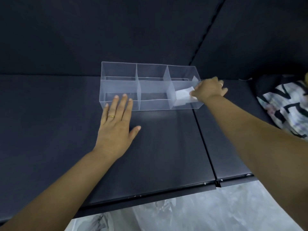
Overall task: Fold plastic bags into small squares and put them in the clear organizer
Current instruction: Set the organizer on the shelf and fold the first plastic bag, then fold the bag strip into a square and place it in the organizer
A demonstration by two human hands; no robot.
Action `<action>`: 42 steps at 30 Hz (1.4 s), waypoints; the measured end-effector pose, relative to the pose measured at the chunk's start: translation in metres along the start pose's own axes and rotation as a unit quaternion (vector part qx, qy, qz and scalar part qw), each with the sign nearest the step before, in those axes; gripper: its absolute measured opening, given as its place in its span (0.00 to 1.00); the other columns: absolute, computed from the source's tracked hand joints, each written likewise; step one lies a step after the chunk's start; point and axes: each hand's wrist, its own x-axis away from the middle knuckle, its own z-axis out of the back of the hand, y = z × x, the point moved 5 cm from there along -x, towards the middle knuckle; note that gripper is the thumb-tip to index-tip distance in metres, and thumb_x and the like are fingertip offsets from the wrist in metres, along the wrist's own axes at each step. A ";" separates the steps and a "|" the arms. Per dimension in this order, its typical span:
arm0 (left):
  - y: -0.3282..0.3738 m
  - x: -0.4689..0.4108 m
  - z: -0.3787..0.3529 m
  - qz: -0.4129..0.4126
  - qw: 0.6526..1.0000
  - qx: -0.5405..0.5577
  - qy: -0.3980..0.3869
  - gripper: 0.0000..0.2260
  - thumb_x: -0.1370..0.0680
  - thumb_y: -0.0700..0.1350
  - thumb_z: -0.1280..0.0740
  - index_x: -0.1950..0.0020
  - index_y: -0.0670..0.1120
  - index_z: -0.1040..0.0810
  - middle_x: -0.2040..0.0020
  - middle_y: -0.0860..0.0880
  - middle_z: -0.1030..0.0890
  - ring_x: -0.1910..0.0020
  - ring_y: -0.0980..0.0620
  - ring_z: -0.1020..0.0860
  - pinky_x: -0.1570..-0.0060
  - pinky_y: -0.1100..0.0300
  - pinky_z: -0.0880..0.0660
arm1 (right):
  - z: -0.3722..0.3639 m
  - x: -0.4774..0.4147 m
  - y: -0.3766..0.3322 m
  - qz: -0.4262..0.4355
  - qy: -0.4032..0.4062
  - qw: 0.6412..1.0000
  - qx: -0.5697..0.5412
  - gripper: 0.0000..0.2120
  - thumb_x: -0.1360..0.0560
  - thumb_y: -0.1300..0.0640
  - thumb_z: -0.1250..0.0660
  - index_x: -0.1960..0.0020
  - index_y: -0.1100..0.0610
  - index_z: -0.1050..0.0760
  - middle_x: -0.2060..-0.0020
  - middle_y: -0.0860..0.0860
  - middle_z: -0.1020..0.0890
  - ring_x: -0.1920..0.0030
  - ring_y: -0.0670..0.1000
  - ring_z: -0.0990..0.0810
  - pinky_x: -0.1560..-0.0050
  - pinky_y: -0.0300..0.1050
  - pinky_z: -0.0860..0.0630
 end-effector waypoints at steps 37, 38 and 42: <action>0.075 0.096 0.022 0.028 0.661 0.687 -0.299 0.37 0.32 0.72 0.36 0.27 0.59 0.36 0.28 0.62 0.32 0.27 0.61 0.37 0.29 0.56 0.39 | 0.029 0.259 0.091 0.036 -0.245 0.683 -0.687 0.28 0.28 0.43 0.32 0.51 0.71 0.27 0.59 0.69 0.22 0.60 0.62 0.22 0.58 0.52 0.22; 0.077 0.094 0.028 0.013 0.629 0.714 -0.308 0.37 0.31 0.69 0.32 0.26 0.56 0.35 0.28 0.57 0.30 0.28 0.56 0.34 0.30 0.55 0.35 | 0.025 0.250 0.079 0.025 -0.249 0.666 -0.703 0.24 0.28 0.45 0.32 0.50 0.68 0.24 0.58 0.64 0.19 0.59 0.59 0.20 0.56 0.51 0.20; 0.053 0.075 0.025 0.103 0.595 0.755 -0.256 0.20 0.30 0.44 0.25 0.38 0.48 0.20 0.42 0.45 0.18 0.43 0.48 0.19 0.50 0.61 0.22 | 0.000 0.217 0.054 -0.019 -0.211 0.718 -0.663 0.21 0.30 0.44 0.31 0.52 0.62 0.22 0.63 0.58 0.20 0.64 0.54 0.21 0.61 0.45 0.21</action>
